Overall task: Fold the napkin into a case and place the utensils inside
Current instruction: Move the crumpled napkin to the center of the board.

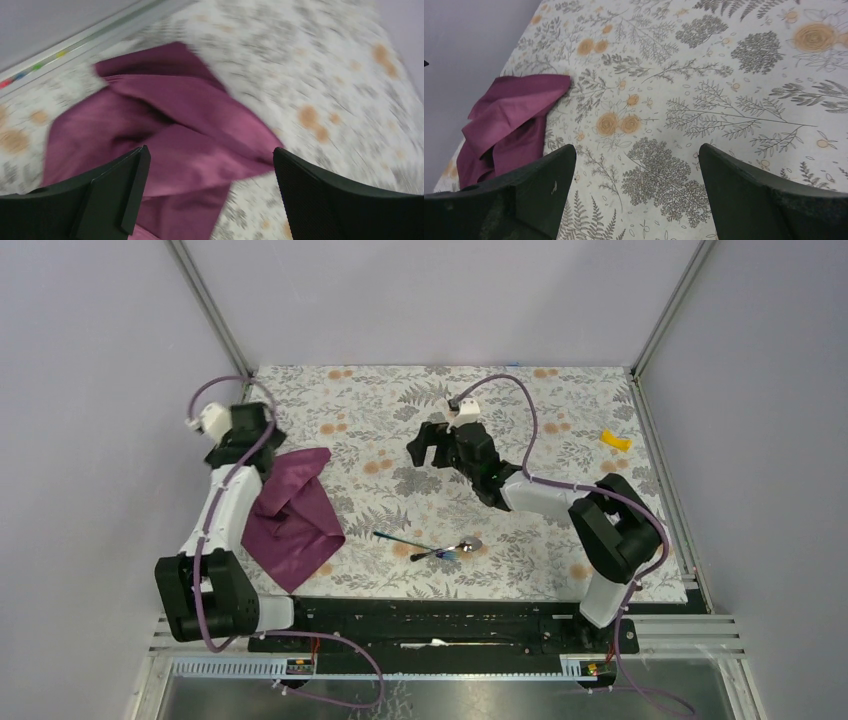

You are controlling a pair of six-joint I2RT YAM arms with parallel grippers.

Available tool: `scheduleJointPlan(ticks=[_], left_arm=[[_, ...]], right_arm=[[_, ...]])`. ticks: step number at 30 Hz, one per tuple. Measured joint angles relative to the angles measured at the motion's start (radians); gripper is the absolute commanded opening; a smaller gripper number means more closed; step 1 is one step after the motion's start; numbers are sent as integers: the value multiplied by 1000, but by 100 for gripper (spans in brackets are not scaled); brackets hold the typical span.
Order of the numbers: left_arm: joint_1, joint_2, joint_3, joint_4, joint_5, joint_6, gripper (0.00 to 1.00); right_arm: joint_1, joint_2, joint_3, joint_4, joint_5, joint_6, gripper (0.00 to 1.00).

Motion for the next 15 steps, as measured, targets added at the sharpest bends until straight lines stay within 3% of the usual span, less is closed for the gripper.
scheduleJointPlan(ticks=[4, 11, 13, 15], left_arm=[[200, 13, -74, -48, 44, -98, 99], [313, 112, -179, -29, 169, -194, 98], [325, 152, -188, 7, 212, -207, 85], [324, 187, -188, 48, 273, -219, 63]], right_arm=[[3, 27, -14, 33, -52, -34, 100], [2, 145, 62, 10, -145, -72, 100], [2, 163, 74, 5, -166, -74, 100], [2, 164, 74, -2, -182, -76, 100]])
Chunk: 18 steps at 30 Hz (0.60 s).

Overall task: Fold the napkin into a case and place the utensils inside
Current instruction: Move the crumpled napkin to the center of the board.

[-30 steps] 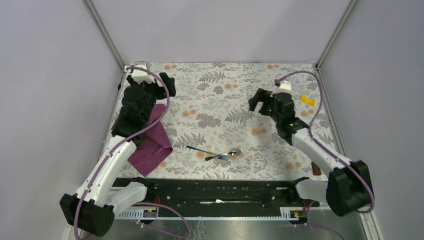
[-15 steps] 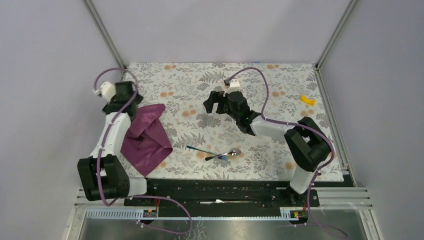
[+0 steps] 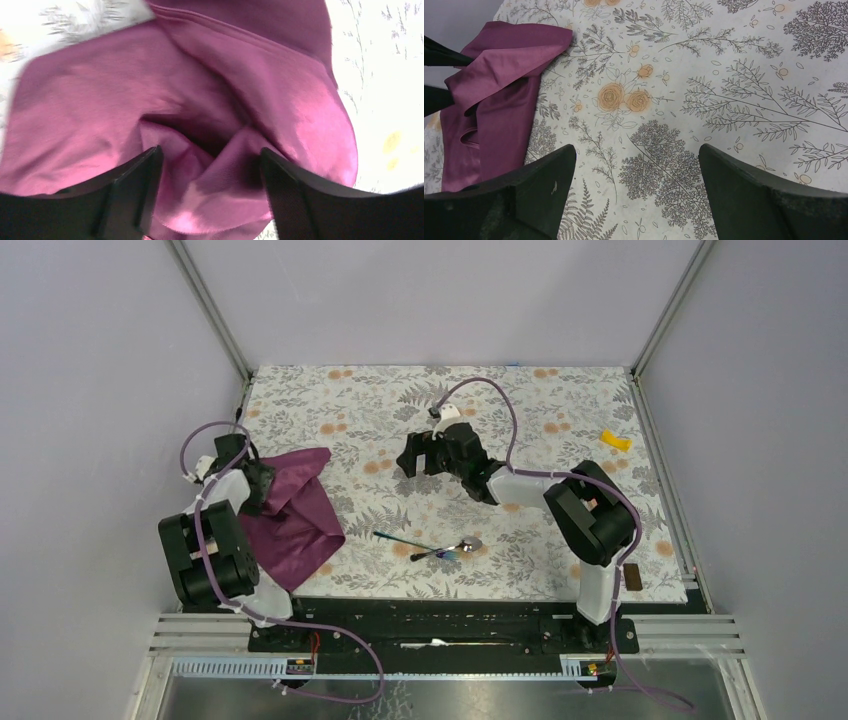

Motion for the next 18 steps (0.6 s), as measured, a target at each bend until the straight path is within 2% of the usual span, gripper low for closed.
scheduleJointPlan(ticks=[2, 5, 10, 14, 18], left_arm=[[-8, 29, 0, 45, 62, -10, 53], [-49, 69, 3, 90, 129, -10, 48], [-210, 128, 79, 124, 219, 36, 22], [-343, 254, 303, 107, 301, 126, 17], [-483, 377, 546, 70, 340, 246, 17]], right_arm=[[0, 0, 5, -9, -4, -8, 100], [0, 0, 24, -33, -3, -29, 100], [-6, 0, 54, -53, -6, -61, 99], [-45, 6, 55, -55, -77, -43, 87], [-143, 43, 55, -28, -191, 24, 78]])
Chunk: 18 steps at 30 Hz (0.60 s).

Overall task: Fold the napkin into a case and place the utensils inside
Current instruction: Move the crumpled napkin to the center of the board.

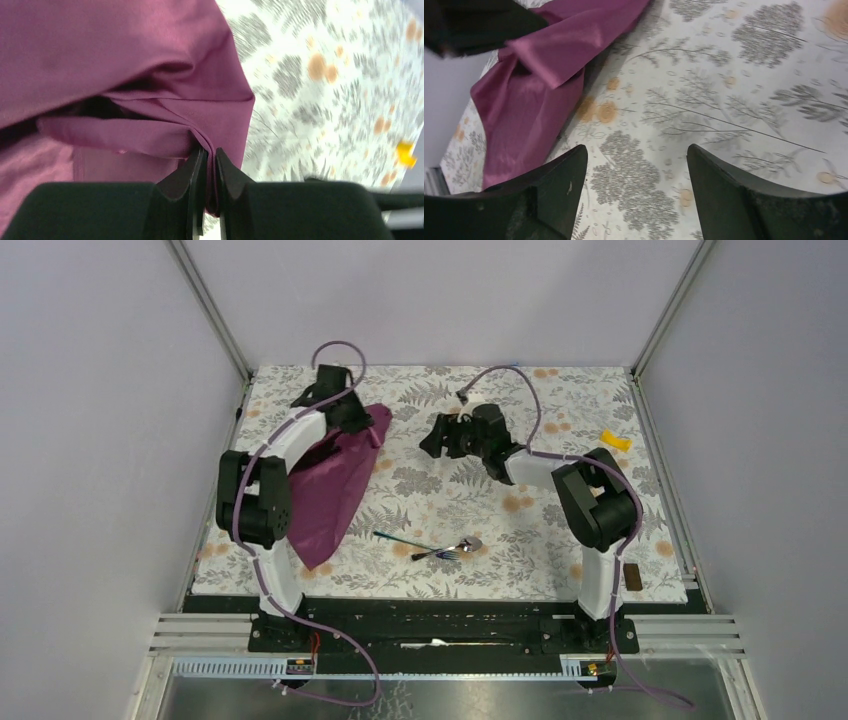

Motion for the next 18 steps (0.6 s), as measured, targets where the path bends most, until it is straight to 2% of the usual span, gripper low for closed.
scheduleJointPlan(ticks=[5, 12, 14, 15, 18], left_arm=[[-158, 21, 102, -80, 13, 130, 18], [-319, 2, 34, -145, 61, 182, 64], [-369, -24, -10, -167, 51, 200, 95], [-388, -48, -37, -177, 43, 208, 99], [-413, -145, -93, -225, 25, 230, 99]], right_arm=[[-109, 44, -1, 41, -90, 125, 80], [-129, 101, 0, 96, -152, 296, 80], [-139, 105, -4, 96, -160, 322, 80], [-148, 105, -8, 97, -163, 331, 80], [-175, 105, -13, 80, -143, 339, 79]])
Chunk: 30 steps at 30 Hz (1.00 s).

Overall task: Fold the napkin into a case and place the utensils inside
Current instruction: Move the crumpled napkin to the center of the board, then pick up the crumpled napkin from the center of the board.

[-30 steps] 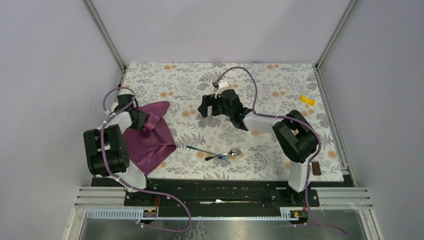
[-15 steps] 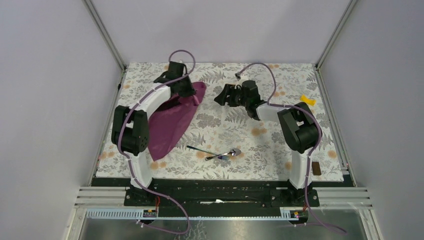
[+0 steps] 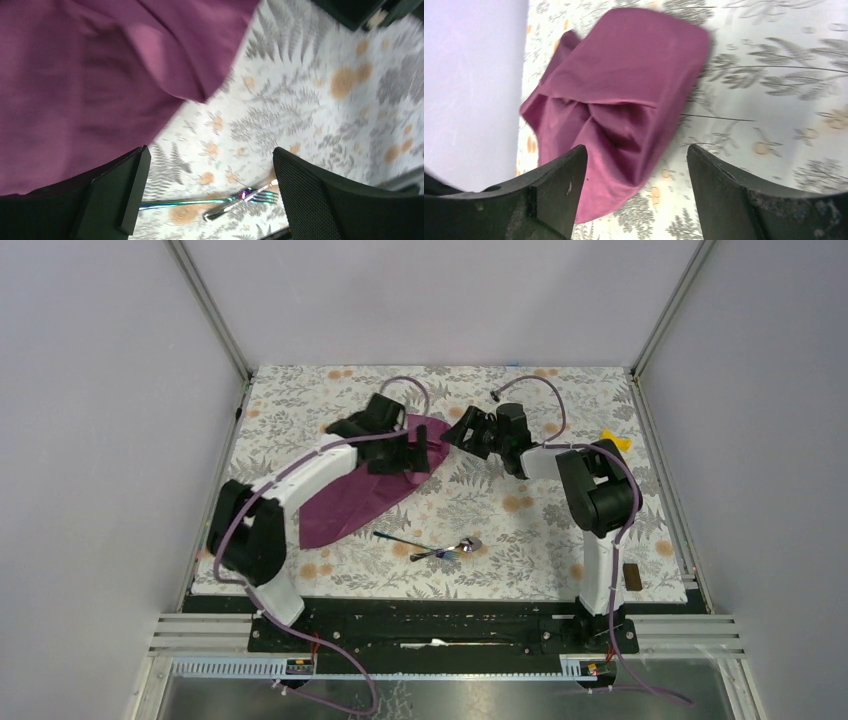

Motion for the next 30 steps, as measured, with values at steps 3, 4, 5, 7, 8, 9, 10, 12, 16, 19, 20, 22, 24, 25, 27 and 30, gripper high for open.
scheduleJointPlan(ticks=[3, 4, 5, 7, 8, 9, 10, 12, 16, 19, 20, 22, 24, 25, 27, 30], left_arm=[[93, -92, 6, -24, -47, 10, 99], [134, -105, 18, -29, -67, 10, 99], [179, -109, 40, -34, -95, 10, 99], [258, -93, 85, -33, -168, 8, 99], [290, -77, 106, -34, -192, 4, 99], [311, -57, 122, -32, -209, -1, 99], [326, -29, 141, -32, -220, -7, 99], [339, 33, 167, -26, -242, -10, 99], [335, 164, 176, -1, -282, 25, 95], [330, 225, 176, 31, -293, 87, 94], [328, 238, 176, 46, -294, 110, 94], [327, 248, 176, 71, -295, 145, 93], [326, 252, 177, 97, -295, 174, 93], [325, 256, 177, 110, -295, 184, 93], [325, 276, 185, 124, -295, 198, 94], [325, 315, 200, 127, -300, 189, 99]], right_arm=[[-17, 0, -2, -42, 31, 2, 78], [-18, 0, -1, -54, 47, 2, 77], [-18, 0, 2, -74, 54, 2, 75], [-16, 8, 23, -110, 69, 1, 74], [-15, 21, 47, -127, 72, 1, 74], [-14, 34, 68, -137, 73, 1, 74], [-13, 50, 91, -148, 77, 1, 74], [-10, 80, 131, -164, 84, 0, 74], [-3, 136, 204, -191, 95, 0, 73], [3, 169, 257, -207, 100, -4, 69], [5, 177, 270, -211, 100, -6, 66], [9, 196, 297, -219, 99, -11, 63], [13, 210, 317, -225, 99, -16, 63], [15, 214, 323, -228, 99, -19, 63], [19, 215, 331, -239, 100, -27, 63], [27, 216, 338, -251, 104, -37, 63]])
